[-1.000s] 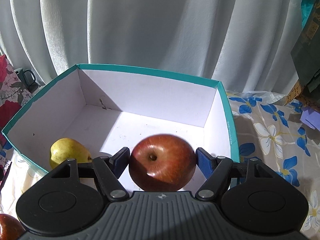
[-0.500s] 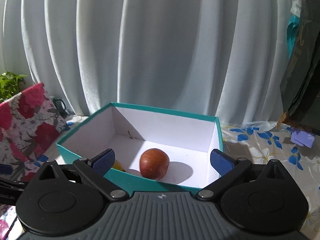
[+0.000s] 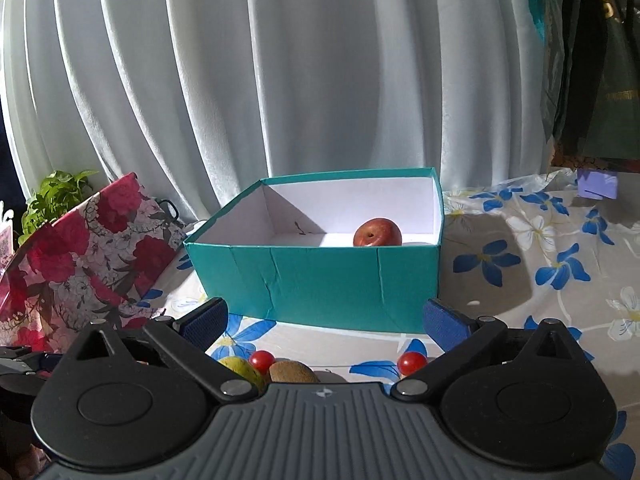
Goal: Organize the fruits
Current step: 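Move both tools back over the remaining fruits on the table, then close the left gripper on a brown kiwi while the right gripper grasps the orange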
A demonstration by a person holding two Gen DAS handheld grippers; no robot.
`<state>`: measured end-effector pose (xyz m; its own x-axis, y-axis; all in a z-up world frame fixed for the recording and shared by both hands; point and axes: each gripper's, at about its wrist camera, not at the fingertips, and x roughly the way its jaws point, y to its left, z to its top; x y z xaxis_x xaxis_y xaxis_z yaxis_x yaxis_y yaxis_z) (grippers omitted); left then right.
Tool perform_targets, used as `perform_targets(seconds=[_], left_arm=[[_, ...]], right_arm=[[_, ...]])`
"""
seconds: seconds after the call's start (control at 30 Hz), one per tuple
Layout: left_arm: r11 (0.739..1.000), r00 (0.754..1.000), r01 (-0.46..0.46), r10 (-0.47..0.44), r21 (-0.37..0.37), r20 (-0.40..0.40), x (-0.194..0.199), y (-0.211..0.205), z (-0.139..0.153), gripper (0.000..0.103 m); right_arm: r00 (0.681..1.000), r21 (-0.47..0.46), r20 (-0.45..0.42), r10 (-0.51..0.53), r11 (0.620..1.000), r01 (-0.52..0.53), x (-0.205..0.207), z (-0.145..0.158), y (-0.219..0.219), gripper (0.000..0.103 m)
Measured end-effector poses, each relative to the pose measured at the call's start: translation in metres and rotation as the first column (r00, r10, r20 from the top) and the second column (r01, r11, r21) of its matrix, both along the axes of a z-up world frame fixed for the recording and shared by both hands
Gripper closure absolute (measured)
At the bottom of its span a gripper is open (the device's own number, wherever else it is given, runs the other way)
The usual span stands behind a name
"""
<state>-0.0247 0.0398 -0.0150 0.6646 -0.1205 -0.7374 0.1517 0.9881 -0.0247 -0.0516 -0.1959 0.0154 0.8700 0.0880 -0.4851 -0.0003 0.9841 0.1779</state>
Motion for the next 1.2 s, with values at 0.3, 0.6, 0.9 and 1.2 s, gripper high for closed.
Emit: perform_targets(seconds=[0.3, 0.6, 0.9, 1.2], left_arm=[[1.000, 1.000, 0.010, -0.010, 0.011, -0.014, -0.016, 0.001, -0.024, 0.003], [0.999, 0.998, 0.044, -0.044, -0.007, -0.041, -0.011, -0.003, -0.036, 0.020], [0.992, 0.993, 0.086, -0.093, -0.093, -0.071, -0.008, 0.003, -0.039, 0.030], [0.987, 0.988, 0.110, -0.121, -0.119, -0.091, -0.007, 0.010, -0.036, 0.045]], right_arm=[[0.997, -0.023, -0.072, 0.015, 1.000, -0.016, -0.013, -0.015, 0.011, 0.000], [0.995, -0.045, -0.095, 0.010, 0.999, -0.014, -0.017, -0.017, 0.015, 0.000], [0.994, -0.047, -0.108, -0.011, 0.999, 0.006, -0.016, -0.019, 0.014, 0.000], [0.994, -0.055, -0.108, -0.023, 0.998, 0.017, -0.013, -0.018, 0.013, 0.000]])
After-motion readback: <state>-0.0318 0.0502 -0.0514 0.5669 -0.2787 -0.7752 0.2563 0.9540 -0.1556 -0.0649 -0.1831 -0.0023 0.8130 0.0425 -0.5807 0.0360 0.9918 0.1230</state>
